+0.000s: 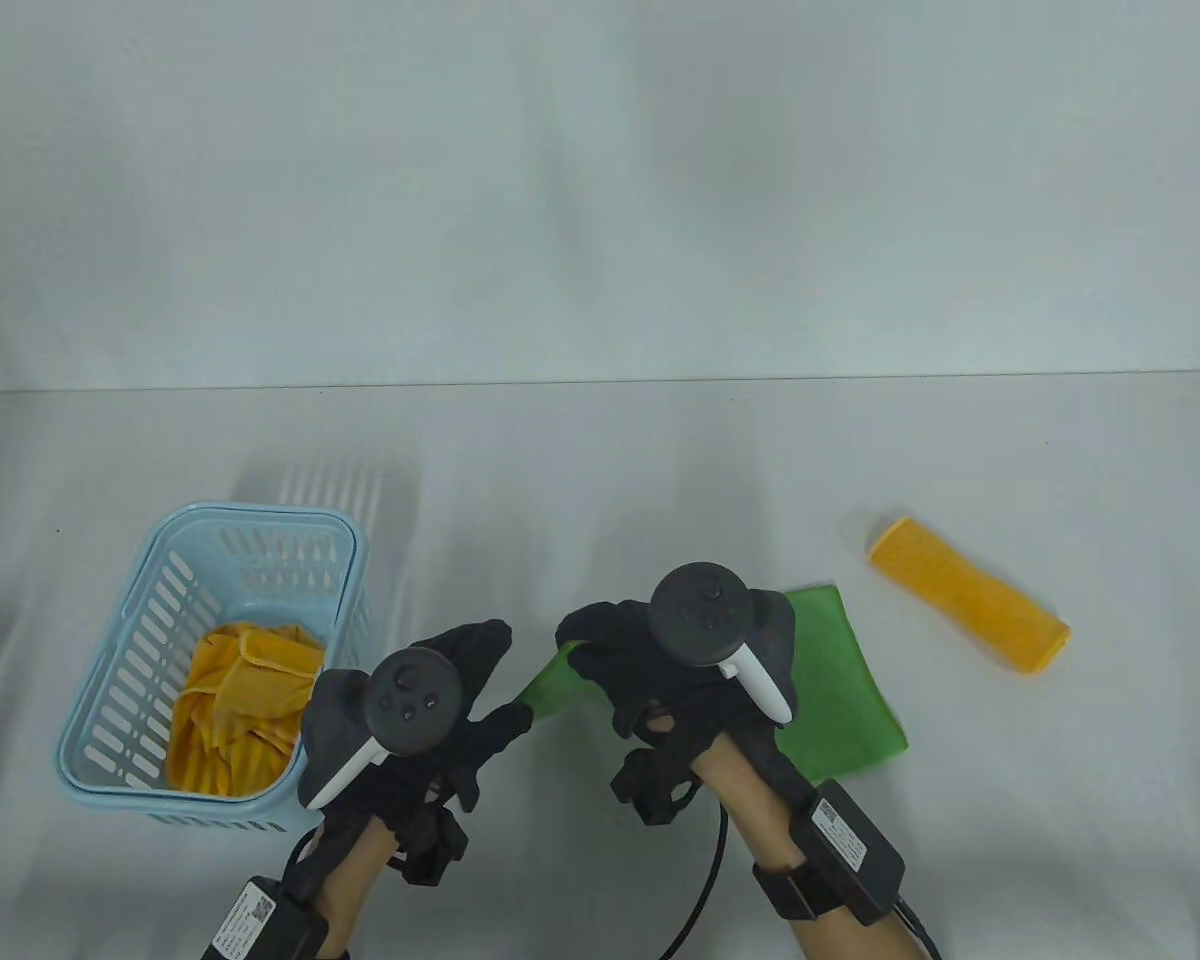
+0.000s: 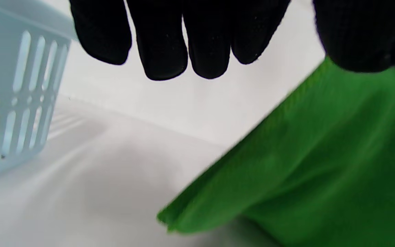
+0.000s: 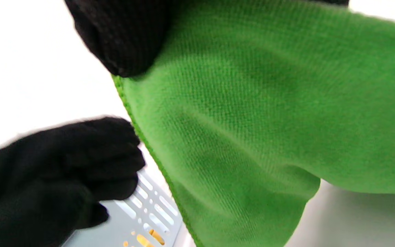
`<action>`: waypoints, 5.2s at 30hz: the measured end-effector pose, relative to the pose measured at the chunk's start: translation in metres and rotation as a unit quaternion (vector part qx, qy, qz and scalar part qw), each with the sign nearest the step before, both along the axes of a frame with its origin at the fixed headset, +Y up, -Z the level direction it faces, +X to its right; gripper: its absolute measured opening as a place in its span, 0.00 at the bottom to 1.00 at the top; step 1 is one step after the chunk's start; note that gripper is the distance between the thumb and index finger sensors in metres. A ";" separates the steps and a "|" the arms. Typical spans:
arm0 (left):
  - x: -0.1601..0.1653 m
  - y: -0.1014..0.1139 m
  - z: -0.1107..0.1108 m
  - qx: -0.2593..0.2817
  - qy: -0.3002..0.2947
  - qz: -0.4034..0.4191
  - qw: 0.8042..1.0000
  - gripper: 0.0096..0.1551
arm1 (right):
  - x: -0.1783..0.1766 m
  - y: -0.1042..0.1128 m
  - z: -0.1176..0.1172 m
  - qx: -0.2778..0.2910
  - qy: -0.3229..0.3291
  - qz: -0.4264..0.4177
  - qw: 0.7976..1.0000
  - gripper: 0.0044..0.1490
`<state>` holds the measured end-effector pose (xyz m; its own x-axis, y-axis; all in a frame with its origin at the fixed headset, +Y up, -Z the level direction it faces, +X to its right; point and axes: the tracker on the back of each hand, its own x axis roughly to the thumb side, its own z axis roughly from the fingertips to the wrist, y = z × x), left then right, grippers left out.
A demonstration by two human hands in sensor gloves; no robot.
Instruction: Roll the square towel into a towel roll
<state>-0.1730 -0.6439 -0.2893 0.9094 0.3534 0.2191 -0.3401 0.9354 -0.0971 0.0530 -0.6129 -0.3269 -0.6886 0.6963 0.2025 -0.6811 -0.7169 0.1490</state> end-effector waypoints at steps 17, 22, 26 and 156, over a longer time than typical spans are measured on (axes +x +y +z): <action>0.017 -0.047 -0.023 -0.081 0.045 -0.048 0.994 0.37 | 0.017 0.018 0.008 0.021 -0.008 -0.032 0.999 0.25; 0.015 -0.046 -0.023 -0.091 0.043 -0.014 0.995 0.24 | 0.022 0.018 0.006 0.014 -0.017 -0.043 0.999 0.26; 0.012 -0.040 -0.021 -0.083 0.044 0.012 0.995 0.24 | 0.030 0.020 0.004 0.012 -0.029 -0.060 0.998 0.26; 0.049 -0.104 -0.029 -0.219 -0.061 -0.082 0.970 0.24 | 0.143 -0.147 0.023 -0.303 -0.081 0.056 0.948 0.25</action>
